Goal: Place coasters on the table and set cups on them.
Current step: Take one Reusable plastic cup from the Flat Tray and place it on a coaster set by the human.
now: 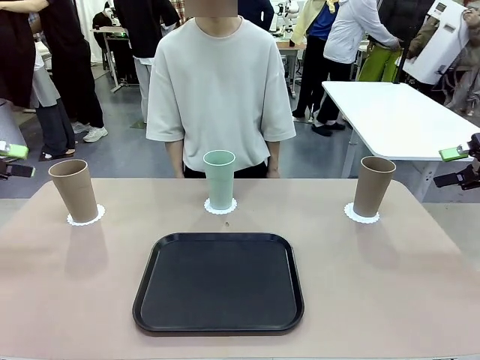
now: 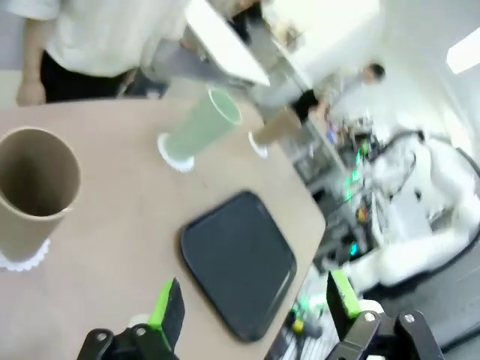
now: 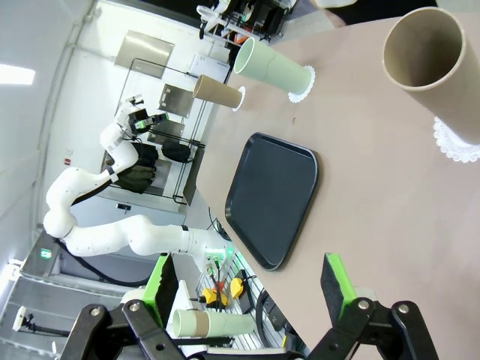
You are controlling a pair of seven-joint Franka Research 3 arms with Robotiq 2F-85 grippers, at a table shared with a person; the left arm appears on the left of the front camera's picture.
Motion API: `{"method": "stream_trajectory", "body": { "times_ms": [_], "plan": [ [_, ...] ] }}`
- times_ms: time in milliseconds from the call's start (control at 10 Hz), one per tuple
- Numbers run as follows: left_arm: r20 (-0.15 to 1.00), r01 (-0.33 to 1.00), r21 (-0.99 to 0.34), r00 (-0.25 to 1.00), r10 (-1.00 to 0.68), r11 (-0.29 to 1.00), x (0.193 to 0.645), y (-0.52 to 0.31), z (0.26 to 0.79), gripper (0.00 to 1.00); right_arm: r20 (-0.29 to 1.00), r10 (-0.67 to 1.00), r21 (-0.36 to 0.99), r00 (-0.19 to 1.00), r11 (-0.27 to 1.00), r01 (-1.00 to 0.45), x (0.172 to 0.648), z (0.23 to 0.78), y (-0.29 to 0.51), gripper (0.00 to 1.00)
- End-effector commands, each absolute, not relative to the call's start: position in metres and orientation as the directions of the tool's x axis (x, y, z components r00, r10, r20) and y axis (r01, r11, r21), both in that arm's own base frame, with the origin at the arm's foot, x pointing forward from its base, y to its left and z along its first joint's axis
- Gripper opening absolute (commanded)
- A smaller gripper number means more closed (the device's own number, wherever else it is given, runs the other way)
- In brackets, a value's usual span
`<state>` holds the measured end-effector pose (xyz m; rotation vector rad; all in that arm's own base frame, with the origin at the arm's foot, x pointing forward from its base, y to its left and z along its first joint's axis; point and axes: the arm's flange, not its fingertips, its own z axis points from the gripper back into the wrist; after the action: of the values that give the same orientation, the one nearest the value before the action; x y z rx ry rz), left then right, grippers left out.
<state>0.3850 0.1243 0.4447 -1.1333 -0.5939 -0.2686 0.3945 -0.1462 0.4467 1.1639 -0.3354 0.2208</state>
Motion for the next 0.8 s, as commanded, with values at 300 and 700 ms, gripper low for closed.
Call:
{"method": "stream_trajectory", "body": {
  "times_ms": [300, 700],
  "plan": [
    [0.412, 0.415, -0.884, 0.909, -0.062, 0.214, 0.381, 0.193, 0.455, 1.0, 0.374, -0.008, 0.861, 0.927, 0.376, -0.344, 0.394, 0.446, -0.145, 1.0],
    [0.345, 0.366, -0.898, 0.93, -0.125, 0.243, 0.379, 0.236, 0.448, 1.0, 0.374, -0.008, 0.861, 0.927, 0.376, -0.344, 0.394, 0.446, -0.145, 1.0]
  ]
}}
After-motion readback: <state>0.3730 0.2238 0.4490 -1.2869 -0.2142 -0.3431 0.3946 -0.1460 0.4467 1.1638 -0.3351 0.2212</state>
